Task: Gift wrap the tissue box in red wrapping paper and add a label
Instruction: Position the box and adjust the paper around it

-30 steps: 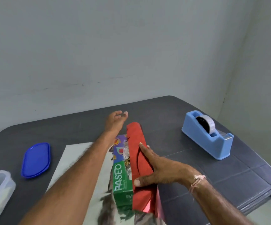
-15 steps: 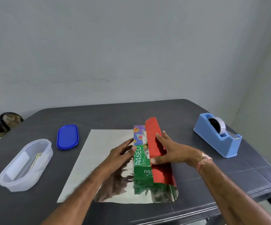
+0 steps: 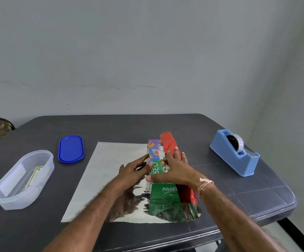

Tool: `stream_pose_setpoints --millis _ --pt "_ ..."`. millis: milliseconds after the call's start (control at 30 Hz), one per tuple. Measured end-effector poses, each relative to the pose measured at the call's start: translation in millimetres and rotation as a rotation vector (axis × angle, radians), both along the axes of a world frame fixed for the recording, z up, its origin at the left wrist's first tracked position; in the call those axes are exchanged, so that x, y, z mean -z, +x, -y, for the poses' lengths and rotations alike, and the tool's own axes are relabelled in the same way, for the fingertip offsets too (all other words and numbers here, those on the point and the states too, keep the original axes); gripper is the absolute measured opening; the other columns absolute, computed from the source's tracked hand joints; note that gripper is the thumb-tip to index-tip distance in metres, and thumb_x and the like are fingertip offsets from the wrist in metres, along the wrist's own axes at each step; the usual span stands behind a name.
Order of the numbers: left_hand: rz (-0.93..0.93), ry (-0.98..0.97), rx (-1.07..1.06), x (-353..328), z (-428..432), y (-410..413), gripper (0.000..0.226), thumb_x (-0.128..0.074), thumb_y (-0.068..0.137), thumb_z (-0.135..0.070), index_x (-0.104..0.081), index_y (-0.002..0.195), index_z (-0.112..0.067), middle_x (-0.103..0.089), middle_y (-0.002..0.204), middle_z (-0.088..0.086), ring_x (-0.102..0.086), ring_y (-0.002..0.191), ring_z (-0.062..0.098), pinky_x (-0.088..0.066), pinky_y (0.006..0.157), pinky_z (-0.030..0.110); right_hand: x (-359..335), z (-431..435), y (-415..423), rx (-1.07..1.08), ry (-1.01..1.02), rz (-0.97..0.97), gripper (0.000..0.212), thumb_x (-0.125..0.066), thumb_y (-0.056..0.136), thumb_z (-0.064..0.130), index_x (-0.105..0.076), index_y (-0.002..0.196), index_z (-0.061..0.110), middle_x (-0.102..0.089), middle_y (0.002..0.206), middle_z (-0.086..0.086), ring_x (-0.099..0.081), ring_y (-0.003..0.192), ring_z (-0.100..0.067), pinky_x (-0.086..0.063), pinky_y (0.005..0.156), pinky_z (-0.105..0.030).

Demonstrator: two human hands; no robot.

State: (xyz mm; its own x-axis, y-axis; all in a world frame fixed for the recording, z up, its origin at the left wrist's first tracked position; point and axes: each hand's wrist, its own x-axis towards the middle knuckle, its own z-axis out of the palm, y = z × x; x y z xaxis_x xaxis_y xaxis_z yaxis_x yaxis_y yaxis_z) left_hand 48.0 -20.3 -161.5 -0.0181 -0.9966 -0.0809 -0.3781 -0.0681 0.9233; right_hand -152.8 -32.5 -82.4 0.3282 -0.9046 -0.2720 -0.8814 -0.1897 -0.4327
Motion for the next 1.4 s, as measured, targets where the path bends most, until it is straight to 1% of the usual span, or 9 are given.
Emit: stream_pose_setpoints --millis 300,500,600,733,833,1000,1133,1233,1400 --pt "0.019 -0.011 -0.014 -5.1 -3.6 -2.1 0.067 -0.048 0.073 -0.096 -0.039 0.135 -0.074 -0.062 0.143 -0.013 -0.050 0.139 0.015 -0.018 0.125 0.056 2.9 2.8 -0.9 -0.025 -0.014 0.059 0.140 -0.073 0.064 0.083 0.005 0.164 0.025 0.021 0.170 -0.006 0.020 0.155 -0.039 -0.007 0.123 -0.061" --pt "-0.016 0.000 -0.035 -8.7 -8.5 -4.1 0.046 -0.054 0.070 -0.094 -0.046 0.115 -0.083 -0.062 0.142 -0.011 -0.051 0.139 0.012 -0.016 0.126 0.055 6.8 7.2 -53.6 0.139 0.072 0.621 0.086 -0.089 0.078 0.030 -0.040 0.148 0.025 -0.062 0.128 0.010 -0.067 0.106 -0.007 -0.054 0.088 -0.021" --pt "-0.023 -0.002 -0.031 -8.3 -7.7 -3.6 0.048 -0.055 0.069 -0.095 -0.047 0.115 -0.083 -0.063 0.140 -0.015 -0.049 0.140 0.013 -0.015 0.127 0.054 22.0 17.1 -84.5 0.336 0.067 0.804 0.054 -0.080 0.086 0.007 -0.058 0.135 0.012 -0.071 0.117 0.006 -0.072 0.095 -0.009 -0.056 0.070 -0.018" --pt "-0.037 0.023 -0.029 -5.3 -4.0 -2.8 0.064 -0.058 0.067 -0.095 -0.047 0.127 -0.076 -0.065 0.135 -0.021 -0.042 0.146 0.017 -0.016 0.126 0.055 29.8 22.9 -119.3 0.643 -0.290 0.750 0.042 -0.077 0.089 0.010 -0.064 0.129 0.008 -0.073 0.112 0.000 -0.069 0.102 -0.021 -0.058 0.091 -0.039" --pt "-0.039 0.032 -0.035 -10.0 -7.1 -4.9 0.063 -0.061 0.071 -0.091 -0.048 0.130 -0.073 -0.068 0.128 -0.026 -0.047 0.142 0.016 -0.023 0.125 0.054 2.8 2.6 -108.5 0.467 -0.594 0.797 0.030 -0.073 0.095 0.023 -0.066 0.123 0.025 -0.068 0.105 0.017 -0.068 0.098 -0.001 -0.055 0.082 -0.013" --pt "-0.042 0.030 -0.029 -19.7 -15.4 -10.8 0.068 -0.064 0.072 -0.087 -0.054 0.134 -0.062 -0.071 0.121 -0.025 -0.060 0.128 0.008 -0.033 0.121 0.048 1.8 -7.1 -74.3 0.240 -0.146 0.646 0.056 -0.059 0.094 0.060 -0.068 0.120 0.011 -0.073 0.107 0.004 -0.071 0.092 -0.010 -0.061 0.084 -0.028" --pt "-0.071 -0.071 -0.042 -28.2 -24.7 -17.8 0.043 -0.068 0.091 -0.059 -0.069 0.129 -0.039 -0.076 0.117 -0.016 -0.069 0.116 0.007 -0.046 0.113 0.044 19.9 -19.4 -61.3 0.314 0.180 0.904 0.044 -0.050 0.102 0.053 -0.067 0.094 0.013 -0.078 0.082 0.009 -0.074 0.074 -0.001 -0.056 0.067 -0.019" --pt "-0.158 -0.067 -0.073 -37.4 -27.3 -21.3 0.022 -0.065 0.101 -0.027 -0.072 0.121 -0.024 -0.079 0.107 -0.007 -0.072 0.112 0.020 -0.053 0.099 0.036 26.8 -18.0 -56.2 0.366 0.207 1.100 0.052 -0.054 0.095 0.065 -0.071 0.116 0.020 -0.077 0.111 0.005 -0.073 0.100 -0.012 -0.060 0.084 -0.034" --pt "-0.257 0.181 -0.064 -71.3 -30.9 -25.8 0.075 -0.058 0.076 -0.086 -0.078 0.114 -0.024 -0.079 0.110 0.000 -0.072 0.107 0.023 -0.059 0.093 0.044 13.2 -16.6 -39.6 0.304 -0.011 1.264 0.020 -0.069 0.097 0.023 -0.075 0.115 0.017 -0.078 0.109 -0.013 -0.073 0.093 -0.024 -0.060 0.083 -0.035"
